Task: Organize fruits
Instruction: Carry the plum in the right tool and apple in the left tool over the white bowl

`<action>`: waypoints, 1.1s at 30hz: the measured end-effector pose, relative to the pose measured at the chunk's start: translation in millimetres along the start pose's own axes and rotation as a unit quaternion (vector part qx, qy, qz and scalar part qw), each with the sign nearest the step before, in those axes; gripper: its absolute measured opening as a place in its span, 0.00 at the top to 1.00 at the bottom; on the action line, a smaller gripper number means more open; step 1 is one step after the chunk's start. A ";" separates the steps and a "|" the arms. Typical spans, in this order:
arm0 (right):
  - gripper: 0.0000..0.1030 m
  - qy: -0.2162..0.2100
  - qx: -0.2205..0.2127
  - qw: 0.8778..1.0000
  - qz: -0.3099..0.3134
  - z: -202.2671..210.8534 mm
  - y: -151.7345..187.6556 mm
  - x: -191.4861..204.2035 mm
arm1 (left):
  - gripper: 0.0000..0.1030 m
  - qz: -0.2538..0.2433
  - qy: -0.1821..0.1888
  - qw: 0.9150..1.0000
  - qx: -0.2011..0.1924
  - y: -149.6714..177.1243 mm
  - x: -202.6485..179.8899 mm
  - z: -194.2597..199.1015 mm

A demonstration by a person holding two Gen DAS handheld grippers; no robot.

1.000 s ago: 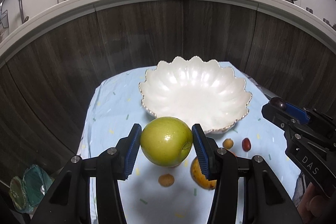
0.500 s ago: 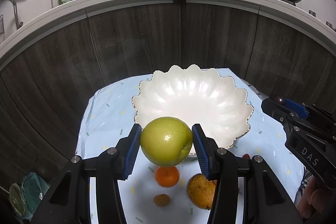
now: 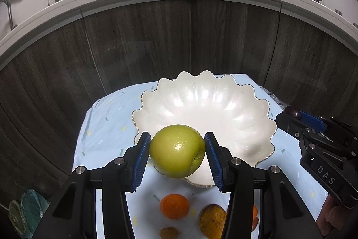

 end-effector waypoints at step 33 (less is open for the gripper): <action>0.72 -0.009 0.055 0.998 0.017 -49.3 8.1 4.3 | 0.53 0.009 0.016 0.999 0.050 12.3 3.0 -52.8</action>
Point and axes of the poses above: each gripper's, at about its wrist camera, not at the fingertips, and z roughly against the way its jaws point, x to its left, y to its underside, the point moved 1 cm from there along -z, roughly the way its jaws point, and after that the axes turned 13 degrees about y, right-handed, at the moved point
